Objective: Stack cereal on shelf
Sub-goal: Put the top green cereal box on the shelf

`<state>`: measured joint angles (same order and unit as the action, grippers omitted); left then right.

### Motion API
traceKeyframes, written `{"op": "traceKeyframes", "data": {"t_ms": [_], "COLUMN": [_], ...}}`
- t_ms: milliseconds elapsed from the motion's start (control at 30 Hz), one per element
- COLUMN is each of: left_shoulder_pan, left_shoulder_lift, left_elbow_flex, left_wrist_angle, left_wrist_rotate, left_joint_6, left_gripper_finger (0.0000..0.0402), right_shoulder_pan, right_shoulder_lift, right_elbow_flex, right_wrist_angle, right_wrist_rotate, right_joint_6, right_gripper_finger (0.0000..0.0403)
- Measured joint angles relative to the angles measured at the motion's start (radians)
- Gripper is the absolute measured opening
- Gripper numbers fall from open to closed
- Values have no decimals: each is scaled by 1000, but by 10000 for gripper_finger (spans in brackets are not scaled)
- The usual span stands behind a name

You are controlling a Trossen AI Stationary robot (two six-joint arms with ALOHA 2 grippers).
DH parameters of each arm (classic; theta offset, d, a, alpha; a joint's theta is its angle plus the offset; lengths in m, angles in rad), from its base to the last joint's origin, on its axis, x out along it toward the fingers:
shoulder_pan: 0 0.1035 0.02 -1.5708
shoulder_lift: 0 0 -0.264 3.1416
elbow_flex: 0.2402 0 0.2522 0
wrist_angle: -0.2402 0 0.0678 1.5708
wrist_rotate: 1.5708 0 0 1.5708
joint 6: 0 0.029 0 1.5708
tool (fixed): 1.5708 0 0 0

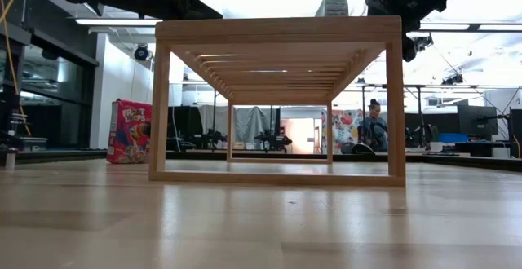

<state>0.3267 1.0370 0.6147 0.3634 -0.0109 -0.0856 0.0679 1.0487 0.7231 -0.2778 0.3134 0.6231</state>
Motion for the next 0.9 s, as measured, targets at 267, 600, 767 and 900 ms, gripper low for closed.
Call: {"op": "traceKeyframes", "data": {"t_ms": [267, 600, 767, 900], "left_shoulder_pan": [0, 0, 0, 0], "left_shoulder_lift": [0, 0, 0, 0], "left_elbow_flex": [0, 0, 0, 0], "left_wrist_angle": [-1, -8, -7, -7], "left_wrist_rotate": [0, 0, 0, 0], "left_joint_6": [0, 0, 0, 0], "left_gripper_finger": [3, 3, 3, 3], "right_shoulder_pan": [7, 12, 11, 11], "right_shoulder_lift": [31, 10, 12, 12], "right_elbow_flex": [0, 95, 96, 96], "right_wrist_angle": [10, -156, -126, -127], "right_wrist_rotate": [-33, 158, 146, 142], "right_joint_6": [-18, -43, -57, -53], "right_gripper_finger": [0, 0, 0, 0]}}
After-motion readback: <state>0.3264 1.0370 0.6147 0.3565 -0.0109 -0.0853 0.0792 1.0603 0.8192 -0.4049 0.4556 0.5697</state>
